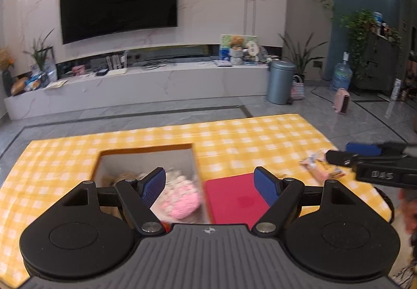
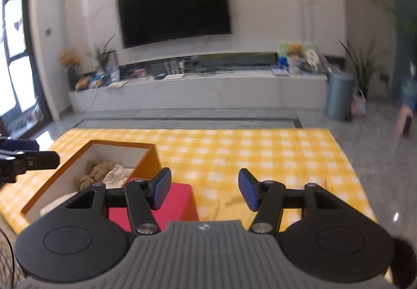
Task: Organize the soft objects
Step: 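Move both open grippers back toward the yellow cloth and snack packet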
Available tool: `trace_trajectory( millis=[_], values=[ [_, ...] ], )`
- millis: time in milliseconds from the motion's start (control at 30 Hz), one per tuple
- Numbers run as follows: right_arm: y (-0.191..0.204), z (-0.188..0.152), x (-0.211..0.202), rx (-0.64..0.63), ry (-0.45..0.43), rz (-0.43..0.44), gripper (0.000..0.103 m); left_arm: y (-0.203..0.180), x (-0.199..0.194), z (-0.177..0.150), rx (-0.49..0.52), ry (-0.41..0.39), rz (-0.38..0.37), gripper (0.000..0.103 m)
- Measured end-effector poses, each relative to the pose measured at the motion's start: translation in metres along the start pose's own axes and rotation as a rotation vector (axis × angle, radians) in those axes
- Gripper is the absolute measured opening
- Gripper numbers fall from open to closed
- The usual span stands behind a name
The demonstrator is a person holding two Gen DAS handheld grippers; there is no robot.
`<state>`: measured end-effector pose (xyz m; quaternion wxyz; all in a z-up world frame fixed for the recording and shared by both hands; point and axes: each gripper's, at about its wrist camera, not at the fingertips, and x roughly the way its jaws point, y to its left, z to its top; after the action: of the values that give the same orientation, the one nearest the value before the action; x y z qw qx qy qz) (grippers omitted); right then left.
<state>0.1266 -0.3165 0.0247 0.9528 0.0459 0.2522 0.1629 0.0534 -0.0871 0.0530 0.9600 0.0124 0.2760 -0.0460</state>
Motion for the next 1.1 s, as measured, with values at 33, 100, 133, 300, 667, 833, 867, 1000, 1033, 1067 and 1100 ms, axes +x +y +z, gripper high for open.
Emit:
trace_trajectory(
  millis=[33,100,133,300,667,833,867,1000,1033,1067,1100],
  values=[
    [-0.009,-0.003,0.001,0.034,-0.001,0.010,0.060,-0.008,0.002,0.001,0.014,-0.008,-0.010,0.091],
    [-0.025,-0.008,0.003,0.092,-0.003,0.041,0.063,-0.024,0.006,0.001,0.021,-0.040,-0.024,0.091],
    [-0.034,-0.012,0.004,0.116,-0.005,0.039,0.063,-0.032,0.010,0.000,0.009,-0.063,-0.025,0.091],
    [-0.089,-0.023,0.012,0.264,0.044,-0.026,0.063,-0.065,0.040,-0.003,-0.016,-0.058,-0.074,0.091],
    [-0.157,-0.059,0.022,0.469,0.117,0.004,0.065,-0.143,0.169,0.000,0.282,0.214,-0.103,0.093],
    [-0.150,-0.058,0.025,0.406,0.128,-0.031,0.065,-0.154,0.227,0.003,0.212,0.346,-0.030,0.093],
    [-0.149,-0.059,0.026,0.415,0.130,-0.013,0.065,-0.156,0.238,0.003,0.215,0.373,-0.005,0.093],
    [-0.147,-0.059,0.028,0.396,0.142,-0.017,0.065,-0.154,0.284,0.000,0.215,0.461,0.090,0.093],
    [-0.145,-0.059,0.029,0.387,0.147,-0.021,0.065,-0.148,0.290,0.001,0.169,0.472,0.096,0.093],
    [-0.145,-0.060,0.030,0.381,0.151,-0.019,0.065,-0.143,0.297,0.003,0.122,0.492,0.089,0.093],
    [-0.145,-0.060,0.030,0.380,0.154,-0.017,0.065,-0.139,0.305,0.005,0.078,0.509,0.077,0.093]
  ],
)
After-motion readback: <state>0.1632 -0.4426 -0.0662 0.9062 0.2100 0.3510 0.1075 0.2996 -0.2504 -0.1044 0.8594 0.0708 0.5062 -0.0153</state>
